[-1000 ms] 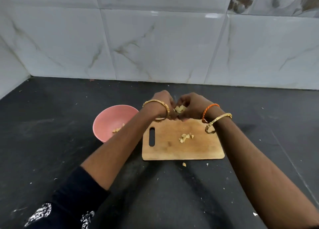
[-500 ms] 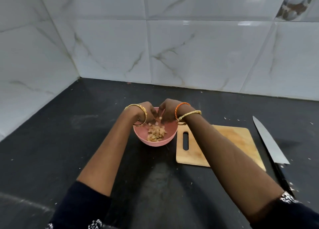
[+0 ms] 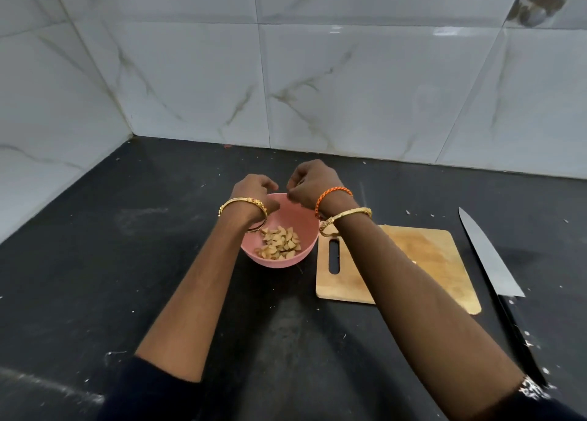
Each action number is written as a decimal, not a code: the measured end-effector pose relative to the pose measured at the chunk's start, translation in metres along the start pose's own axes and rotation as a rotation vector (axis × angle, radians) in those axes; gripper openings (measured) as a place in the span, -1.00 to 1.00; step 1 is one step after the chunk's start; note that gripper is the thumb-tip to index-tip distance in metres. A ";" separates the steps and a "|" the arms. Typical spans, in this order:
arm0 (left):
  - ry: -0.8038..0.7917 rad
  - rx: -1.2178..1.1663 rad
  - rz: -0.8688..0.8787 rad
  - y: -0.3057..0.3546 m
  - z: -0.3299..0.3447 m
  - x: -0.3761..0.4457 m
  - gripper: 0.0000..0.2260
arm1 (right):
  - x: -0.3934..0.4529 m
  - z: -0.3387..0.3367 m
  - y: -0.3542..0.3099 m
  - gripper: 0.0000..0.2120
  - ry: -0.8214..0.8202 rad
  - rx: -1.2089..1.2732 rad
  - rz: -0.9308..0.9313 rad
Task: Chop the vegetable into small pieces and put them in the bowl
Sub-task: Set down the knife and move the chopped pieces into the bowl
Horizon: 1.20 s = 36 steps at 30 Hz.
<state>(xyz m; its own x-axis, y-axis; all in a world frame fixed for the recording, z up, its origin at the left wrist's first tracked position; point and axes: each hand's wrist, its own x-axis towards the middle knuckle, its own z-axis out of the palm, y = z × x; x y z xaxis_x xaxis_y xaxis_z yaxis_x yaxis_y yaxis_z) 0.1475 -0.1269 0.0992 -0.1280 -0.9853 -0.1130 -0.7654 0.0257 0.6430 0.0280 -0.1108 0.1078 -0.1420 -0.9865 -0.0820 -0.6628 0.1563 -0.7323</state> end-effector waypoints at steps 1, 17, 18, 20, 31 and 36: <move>0.014 -0.022 0.023 0.003 0.002 -0.004 -0.64 | -0.002 -0.004 0.003 -0.88 0.032 0.040 0.004; -0.281 0.193 0.161 0.065 0.171 -0.064 -0.57 | -0.093 -0.068 0.186 -0.64 0.110 -0.265 0.328; -0.267 0.199 0.156 0.066 0.173 -0.063 -0.59 | -0.091 -0.064 0.185 -0.65 0.101 -0.290 0.302; -0.245 0.177 0.160 0.069 0.178 -0.061 -0.66 | -0.086 -0.055 0.181 -0.68 0.073 -0.338 0.255; -0.216 -0.034 0.152 0.065 0.179 -0.057 -0.90 | -0.093 -0.038 0.170 -0.65 -0.079 -0.485 0.136; -0.204 -0.090 0.150 0.062 0.177 -0.060 -0.90 | -0.090 -0.045 0.171 -0.68 -0.060 -0.431 0.152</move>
<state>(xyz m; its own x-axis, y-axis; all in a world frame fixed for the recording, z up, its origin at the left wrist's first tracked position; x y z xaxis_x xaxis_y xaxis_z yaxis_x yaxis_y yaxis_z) -0.0037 -0.0364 0.0116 -0.3676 -0.9168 -0.1561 -0.6705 0.1449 0.7276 -0.1062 0.0072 0.0205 -0.2268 -0.9498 -0.2154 -0.8850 0.2933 -0.3617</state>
